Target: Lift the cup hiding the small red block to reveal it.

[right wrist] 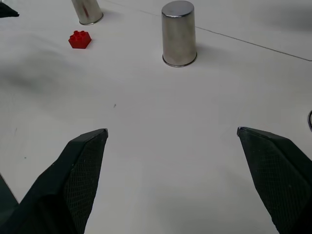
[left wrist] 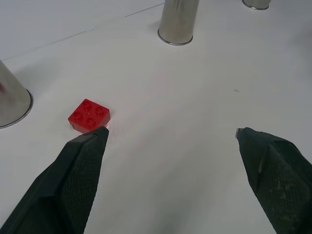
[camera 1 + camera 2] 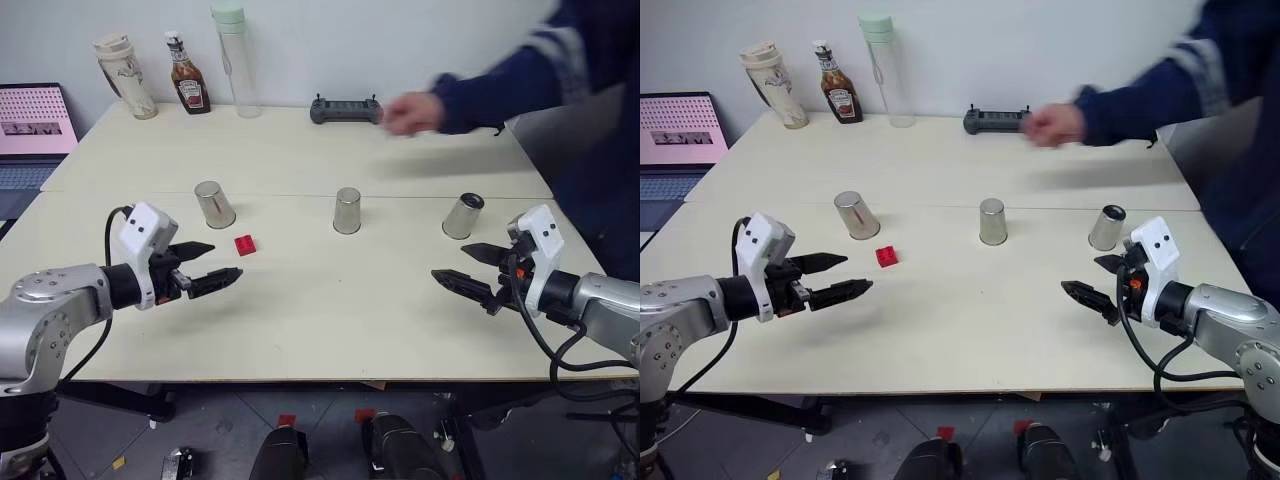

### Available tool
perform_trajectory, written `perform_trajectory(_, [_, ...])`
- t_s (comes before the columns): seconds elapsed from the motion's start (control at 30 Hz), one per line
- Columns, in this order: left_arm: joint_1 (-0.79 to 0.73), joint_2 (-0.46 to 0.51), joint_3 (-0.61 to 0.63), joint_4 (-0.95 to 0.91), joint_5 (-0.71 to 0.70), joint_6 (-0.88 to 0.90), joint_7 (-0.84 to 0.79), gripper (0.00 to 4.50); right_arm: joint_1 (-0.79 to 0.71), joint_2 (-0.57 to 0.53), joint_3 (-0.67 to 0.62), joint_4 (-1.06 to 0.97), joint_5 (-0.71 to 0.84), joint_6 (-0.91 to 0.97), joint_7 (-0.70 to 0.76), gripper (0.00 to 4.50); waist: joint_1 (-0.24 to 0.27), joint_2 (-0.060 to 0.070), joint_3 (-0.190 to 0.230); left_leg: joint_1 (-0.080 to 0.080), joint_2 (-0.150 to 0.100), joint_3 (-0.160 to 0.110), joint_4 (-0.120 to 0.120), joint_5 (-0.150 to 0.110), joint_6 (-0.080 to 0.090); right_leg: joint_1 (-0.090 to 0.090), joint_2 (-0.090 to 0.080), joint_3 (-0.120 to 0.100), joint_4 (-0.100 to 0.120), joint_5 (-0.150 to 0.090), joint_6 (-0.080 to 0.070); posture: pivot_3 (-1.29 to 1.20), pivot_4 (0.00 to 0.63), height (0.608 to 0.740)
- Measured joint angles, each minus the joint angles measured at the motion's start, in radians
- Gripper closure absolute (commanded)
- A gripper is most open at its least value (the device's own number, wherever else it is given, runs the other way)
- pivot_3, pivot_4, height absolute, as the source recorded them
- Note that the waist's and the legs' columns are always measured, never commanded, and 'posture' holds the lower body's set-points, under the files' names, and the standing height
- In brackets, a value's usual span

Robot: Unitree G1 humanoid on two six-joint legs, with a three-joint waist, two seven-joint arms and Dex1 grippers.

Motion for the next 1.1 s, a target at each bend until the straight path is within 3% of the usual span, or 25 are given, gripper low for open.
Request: perform_trajectory(1.1, [-0.008,0.025,0.012,0.001,-0.008,0.026,-0.005,0.03,-0.015,0.027,0.009,0.003,0.006,-0.007,-0.037,0.00,0.004,0.000,0.000,0.000,0.000,0.000,0.001,0.000,0.000,0.000,0.000,0.000,0.000,0.000,0.000,0.00,0.150,0.740])
